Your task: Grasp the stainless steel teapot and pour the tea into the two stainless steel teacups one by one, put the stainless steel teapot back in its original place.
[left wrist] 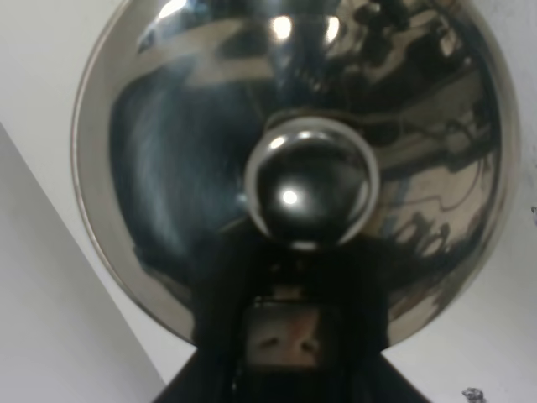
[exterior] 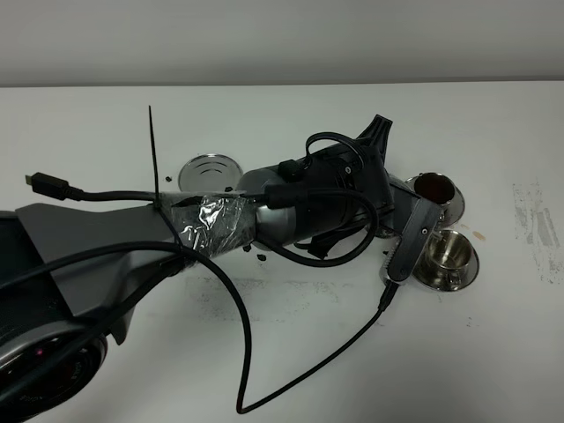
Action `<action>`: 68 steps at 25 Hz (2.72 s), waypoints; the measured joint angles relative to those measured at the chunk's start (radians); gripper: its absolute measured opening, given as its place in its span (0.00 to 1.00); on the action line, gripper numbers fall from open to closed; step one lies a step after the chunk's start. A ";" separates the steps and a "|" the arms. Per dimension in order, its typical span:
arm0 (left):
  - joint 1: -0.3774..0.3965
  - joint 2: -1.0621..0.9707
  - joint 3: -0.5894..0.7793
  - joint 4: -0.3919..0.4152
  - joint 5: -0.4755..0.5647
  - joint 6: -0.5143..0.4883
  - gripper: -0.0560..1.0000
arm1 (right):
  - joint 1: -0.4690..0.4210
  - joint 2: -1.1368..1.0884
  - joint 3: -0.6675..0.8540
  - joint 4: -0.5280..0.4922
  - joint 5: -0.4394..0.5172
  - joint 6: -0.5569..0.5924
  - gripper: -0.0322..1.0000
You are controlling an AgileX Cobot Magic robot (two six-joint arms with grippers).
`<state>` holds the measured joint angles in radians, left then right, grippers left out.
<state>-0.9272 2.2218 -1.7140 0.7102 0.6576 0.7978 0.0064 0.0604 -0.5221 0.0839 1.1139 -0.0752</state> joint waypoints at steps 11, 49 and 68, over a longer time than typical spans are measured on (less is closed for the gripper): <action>-0.026 0.001 -0.001 0.113 0.002 -0.004 0.23 | 0.000 0.000 0.000 0.000 0.000 0.000 0.33; -0.056 0.025 -0.001 0.344 -0.007 -0.007 0.23 | 0.000 0.000 0.000 0.000 0.000 0.000 0.33; -0.067 0.025 -0.002 0.424 -0.005 -0.008 0.23 | 0.000 0.000 0.000 0.000 0.000 -0.001 0.33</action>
<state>-0.9941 2.2469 -1.7160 1.1341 0.6523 0.7900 0.0064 0.0604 -0.5221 0.0839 1.1139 -0.0761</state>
